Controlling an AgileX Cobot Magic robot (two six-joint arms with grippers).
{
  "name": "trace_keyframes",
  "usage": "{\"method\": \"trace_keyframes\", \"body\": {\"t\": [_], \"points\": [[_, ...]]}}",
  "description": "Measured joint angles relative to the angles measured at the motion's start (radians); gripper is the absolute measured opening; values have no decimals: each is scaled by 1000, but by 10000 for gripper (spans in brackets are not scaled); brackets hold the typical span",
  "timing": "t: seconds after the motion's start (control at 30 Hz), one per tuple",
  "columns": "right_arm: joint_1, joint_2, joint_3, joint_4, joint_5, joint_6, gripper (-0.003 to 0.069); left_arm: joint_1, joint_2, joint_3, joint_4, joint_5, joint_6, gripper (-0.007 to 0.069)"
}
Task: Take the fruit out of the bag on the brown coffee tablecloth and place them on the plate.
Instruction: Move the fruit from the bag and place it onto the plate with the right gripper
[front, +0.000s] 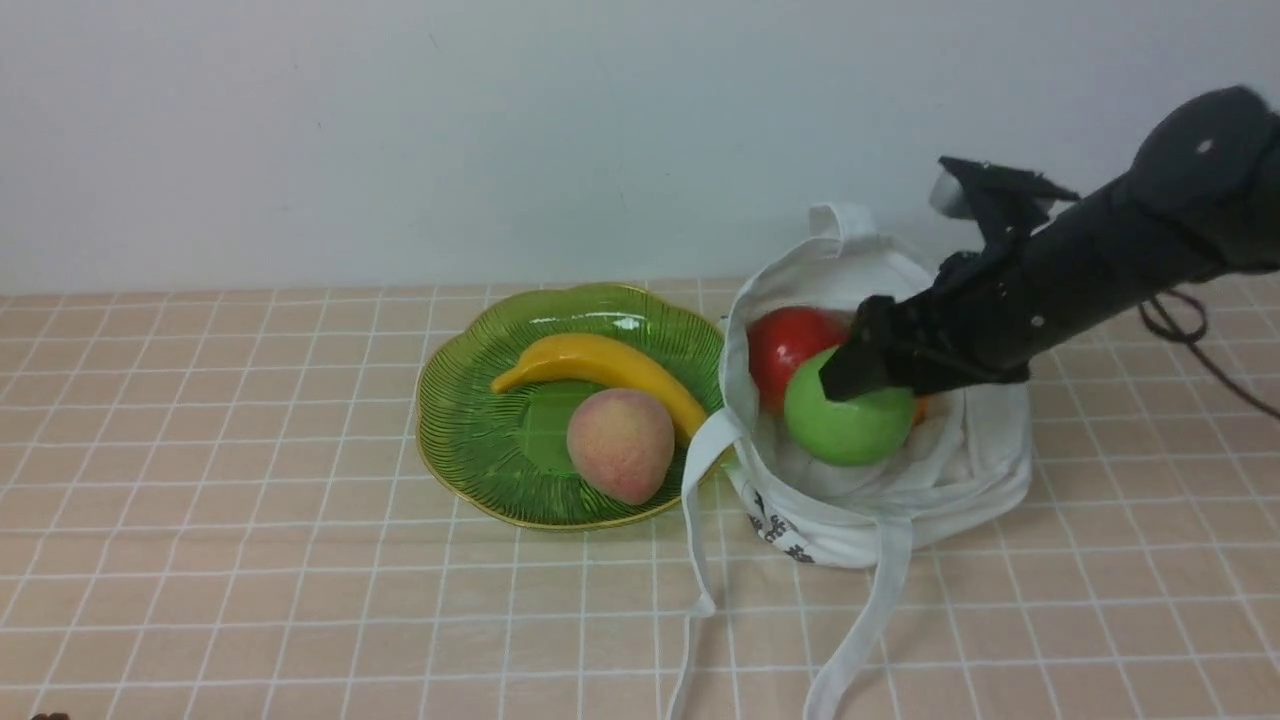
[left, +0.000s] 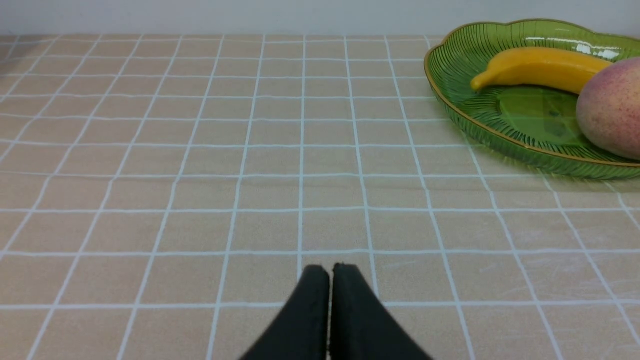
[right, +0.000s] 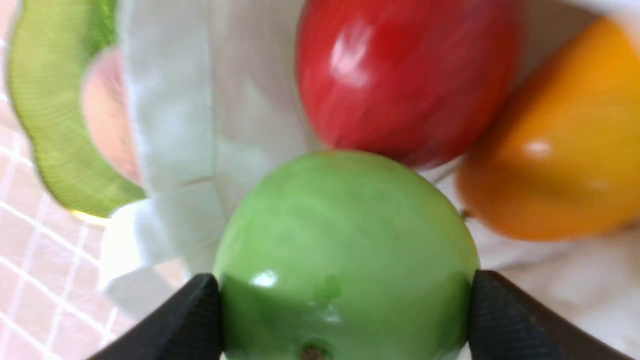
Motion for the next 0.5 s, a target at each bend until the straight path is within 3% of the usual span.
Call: {"method": "trace_keyframes", "body": {"t": [0.1, 0.23, 0.33, 0.5], "points": [[-45, -67, -31, 7, 63, 37, 575, 0, 0, 0, 0, 0, 0, -8], [-51, -140, -61, 132, 61, 39, 573, 0, 0, 0, 0, 0, 0, -8], [36, -140, -77, 320, 11, -89, 573, 0, 0, 0, 0, 0, 0, -8], [215, -71, -79, 410, -116, -249, 573, 0, 0, 0, 0, 0, 0, -8]]}}
